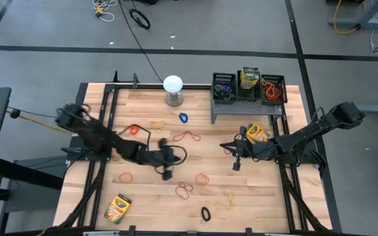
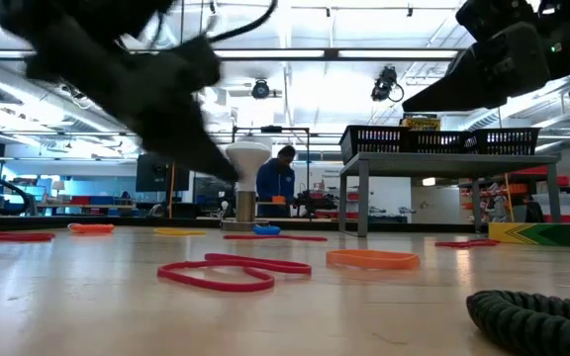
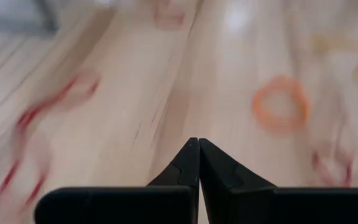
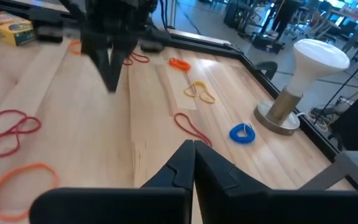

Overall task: Pick & Place Office Desk Supplies
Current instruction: Put the red rubberband into the right black basket on the shelf

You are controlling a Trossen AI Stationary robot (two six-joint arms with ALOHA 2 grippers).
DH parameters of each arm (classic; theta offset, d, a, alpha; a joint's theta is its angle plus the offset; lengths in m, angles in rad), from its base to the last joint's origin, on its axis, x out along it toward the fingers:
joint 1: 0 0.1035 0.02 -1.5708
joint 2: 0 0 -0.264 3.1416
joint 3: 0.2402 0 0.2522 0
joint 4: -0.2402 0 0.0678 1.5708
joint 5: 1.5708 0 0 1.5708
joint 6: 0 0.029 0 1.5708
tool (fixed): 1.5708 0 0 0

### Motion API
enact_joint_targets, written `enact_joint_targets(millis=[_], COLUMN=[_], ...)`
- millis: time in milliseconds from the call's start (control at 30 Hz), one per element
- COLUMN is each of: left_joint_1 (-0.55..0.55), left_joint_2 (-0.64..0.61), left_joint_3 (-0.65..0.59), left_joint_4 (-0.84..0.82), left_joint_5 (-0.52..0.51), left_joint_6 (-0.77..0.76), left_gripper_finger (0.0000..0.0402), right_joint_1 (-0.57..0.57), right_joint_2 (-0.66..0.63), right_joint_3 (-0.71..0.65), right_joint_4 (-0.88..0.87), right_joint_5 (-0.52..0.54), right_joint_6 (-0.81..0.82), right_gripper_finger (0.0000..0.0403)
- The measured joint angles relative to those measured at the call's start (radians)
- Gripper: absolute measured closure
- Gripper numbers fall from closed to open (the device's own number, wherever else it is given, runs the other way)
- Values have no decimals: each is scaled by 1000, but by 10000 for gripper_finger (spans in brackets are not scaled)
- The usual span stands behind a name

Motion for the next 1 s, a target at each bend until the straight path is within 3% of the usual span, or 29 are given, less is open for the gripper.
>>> enact_joint_targets(millis=[100,233,333,433,600,833,1000], left_joint_1=[-58,-136,-193,-239,-268,-225,-227], left_joint_2=[-150,-300,-342,-338,-313,-321,-337], left_joint_3=[1,0,0,0,-10,-123,-152], left_joint_4=[-340,-797,-1060,-1222,-1292,-1247,-1223], left_joint_5=[-56,-72,-25,40,52,140,141], left_joint_6=[-138,-446,-670,-837,-937,-918,-866], left_gripper_finger=[397,395,386,370,327,257,224], right_joint_1=[-2,-2,-2,-2,-2,-2,-2], right_joint_2=[0,0,0,0,0,0,0], right_joint_3=[0,0,0,0,0,0,0], right_joint_4=[0,4,7,11,14,13,14], right_joint_5=[0,0,-1,-1,-3,-12,-15], right_joint_6=[-11,-10,-10,-9,-9,-12,-17], right_gripper_finger=[389,395,398,396,391,397,395])
